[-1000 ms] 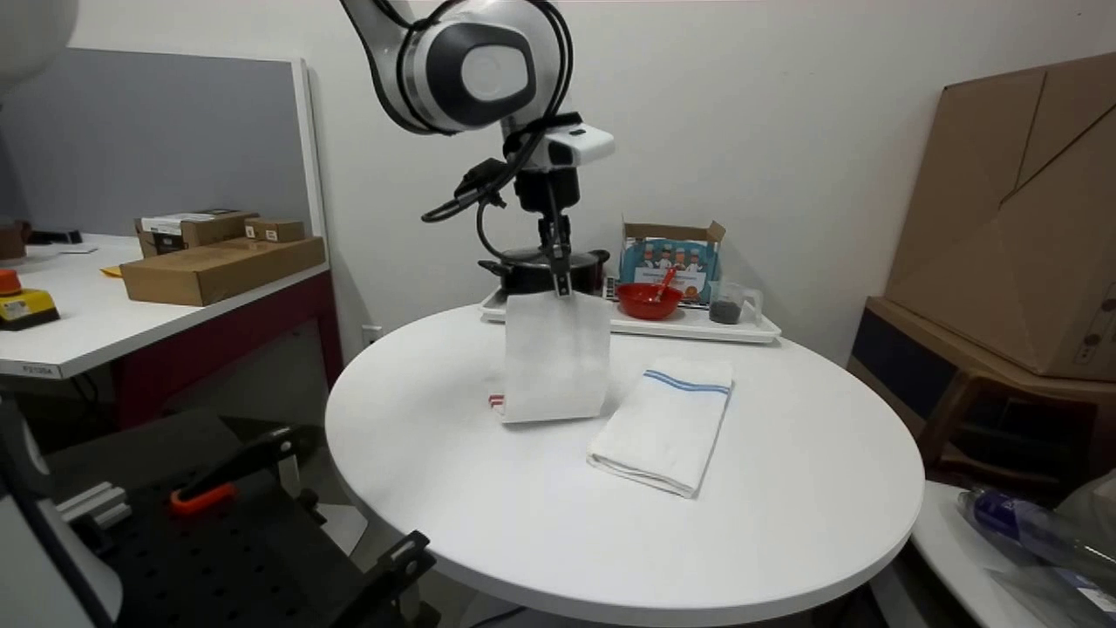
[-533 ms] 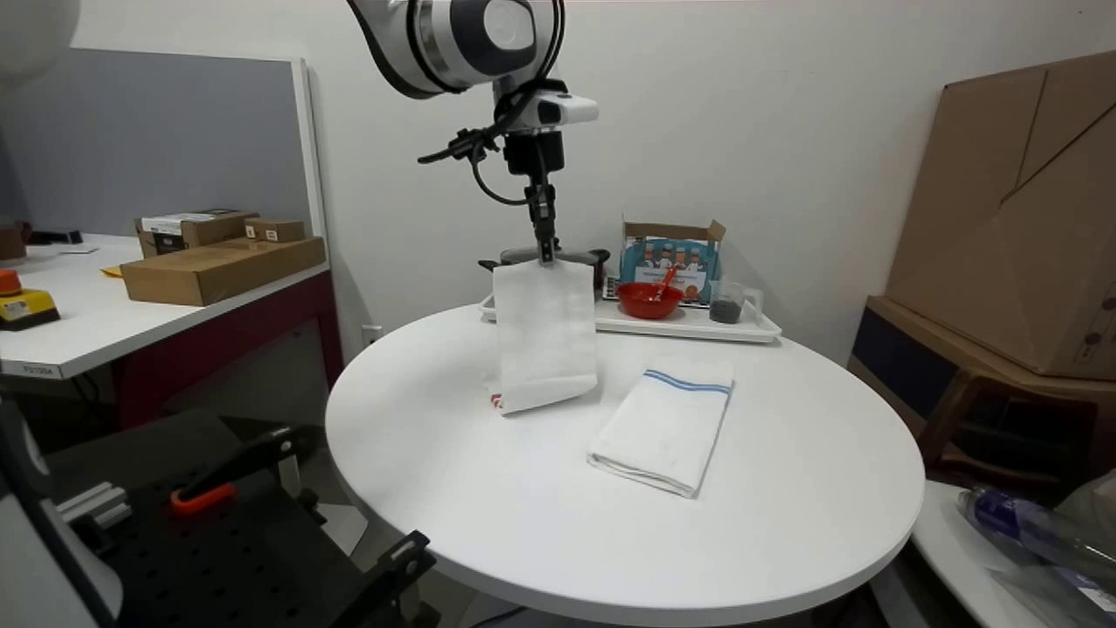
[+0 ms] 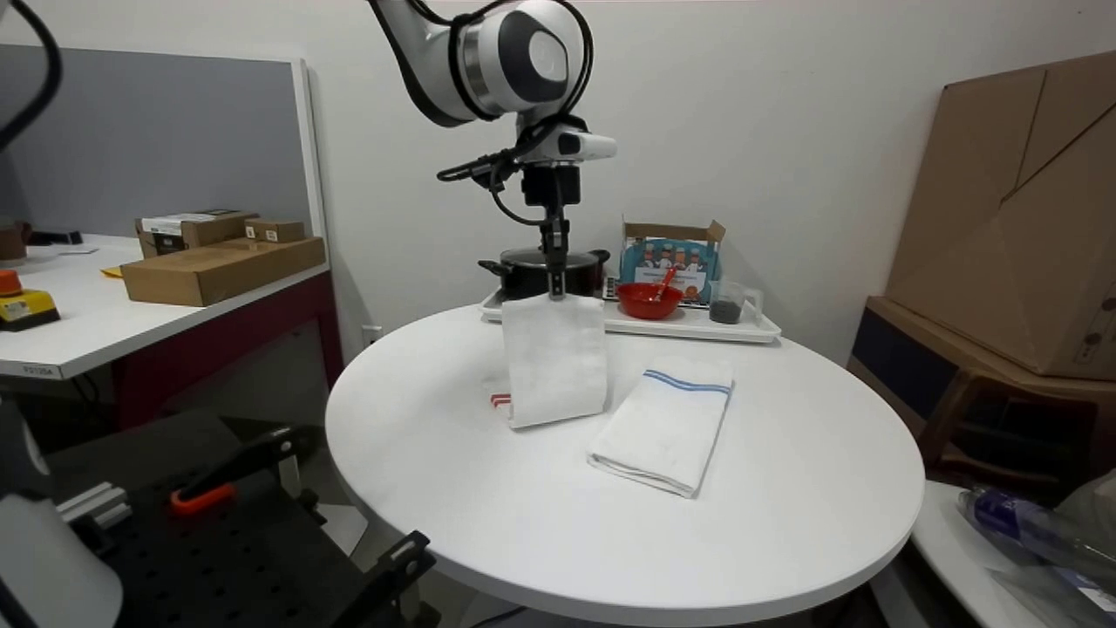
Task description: Fold the towel at the left
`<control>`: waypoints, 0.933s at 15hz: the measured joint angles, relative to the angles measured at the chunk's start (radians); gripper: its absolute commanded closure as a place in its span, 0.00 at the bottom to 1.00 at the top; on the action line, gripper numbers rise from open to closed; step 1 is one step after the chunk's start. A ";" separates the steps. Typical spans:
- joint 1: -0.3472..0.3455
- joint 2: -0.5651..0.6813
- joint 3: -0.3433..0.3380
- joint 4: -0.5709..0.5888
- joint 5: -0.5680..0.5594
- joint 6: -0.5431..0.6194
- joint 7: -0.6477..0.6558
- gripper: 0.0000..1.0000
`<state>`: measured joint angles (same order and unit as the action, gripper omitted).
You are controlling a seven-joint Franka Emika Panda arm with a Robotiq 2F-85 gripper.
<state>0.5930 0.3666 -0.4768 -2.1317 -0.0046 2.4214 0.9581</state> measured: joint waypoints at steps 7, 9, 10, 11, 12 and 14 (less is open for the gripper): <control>-0.224 0.061 0.261 0.059 -0.153 -0.062 0.041 0.92; -0.234 0.078 0.294 0.066 -0.180 -0.062 0.050 0.92; -0.236 0.088 0.308 0.071 -0.191 -0.062 0.053 0.92; -0.237 0.098 0.319 0.076 -0.201 -0.062 0.059 0.90; -0.237 0.108 0.327 0.082 -0.208 -0.062 0.065 0.67; -0.237 0.128 0.341 0.098 -0.212 -0.058 0.077 0.63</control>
<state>0.3557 0.4945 -0.1358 -2.0334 -0.2166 2.3633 1.0348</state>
